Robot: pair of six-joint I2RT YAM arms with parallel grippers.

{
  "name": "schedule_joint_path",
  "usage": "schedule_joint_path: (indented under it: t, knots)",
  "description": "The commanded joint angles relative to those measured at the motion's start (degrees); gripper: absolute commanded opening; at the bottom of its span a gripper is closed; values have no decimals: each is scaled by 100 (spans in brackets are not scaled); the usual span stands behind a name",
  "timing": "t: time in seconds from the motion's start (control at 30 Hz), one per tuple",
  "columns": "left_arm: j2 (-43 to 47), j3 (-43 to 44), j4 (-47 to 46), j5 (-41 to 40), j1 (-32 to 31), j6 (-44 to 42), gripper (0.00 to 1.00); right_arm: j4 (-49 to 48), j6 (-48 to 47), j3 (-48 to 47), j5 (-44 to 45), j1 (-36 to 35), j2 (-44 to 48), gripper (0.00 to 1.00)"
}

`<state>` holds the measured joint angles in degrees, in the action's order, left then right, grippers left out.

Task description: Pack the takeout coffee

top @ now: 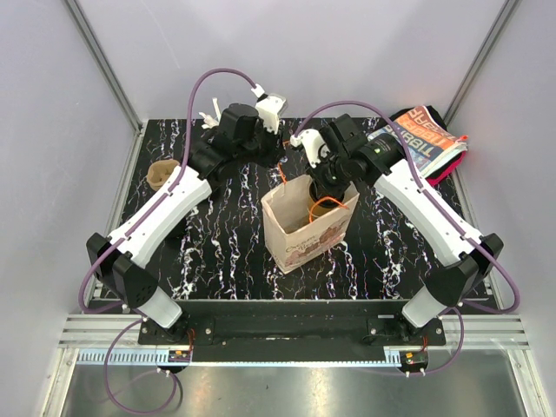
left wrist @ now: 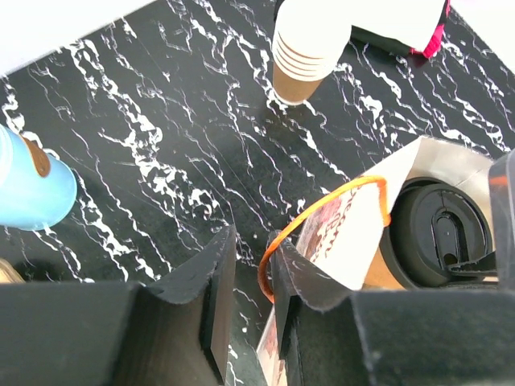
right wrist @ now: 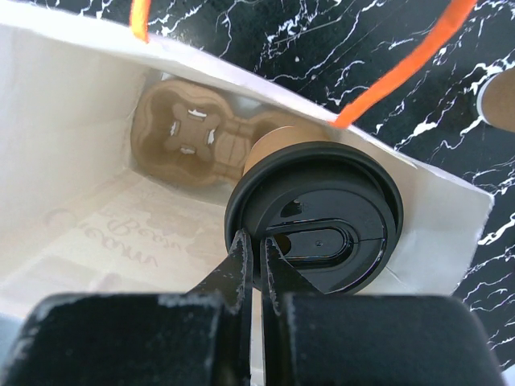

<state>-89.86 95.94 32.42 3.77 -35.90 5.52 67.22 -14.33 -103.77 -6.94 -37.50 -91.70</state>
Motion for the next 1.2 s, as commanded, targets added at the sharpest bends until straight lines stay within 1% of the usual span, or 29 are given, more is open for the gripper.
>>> schedule_joint_path:
  t: [0.0,0.63,1.17]
  knots:
    - [145,-84,-368,247,57,107,26,-60,-70,102,35,-65,-41,0]
    - [180,-155,-377,379,65,195,25,-359,-220,594,114,-65,-76,0]
    - [189,-190,-377,379,74,222,24,-525,-272,814,96,-65,-102,0]
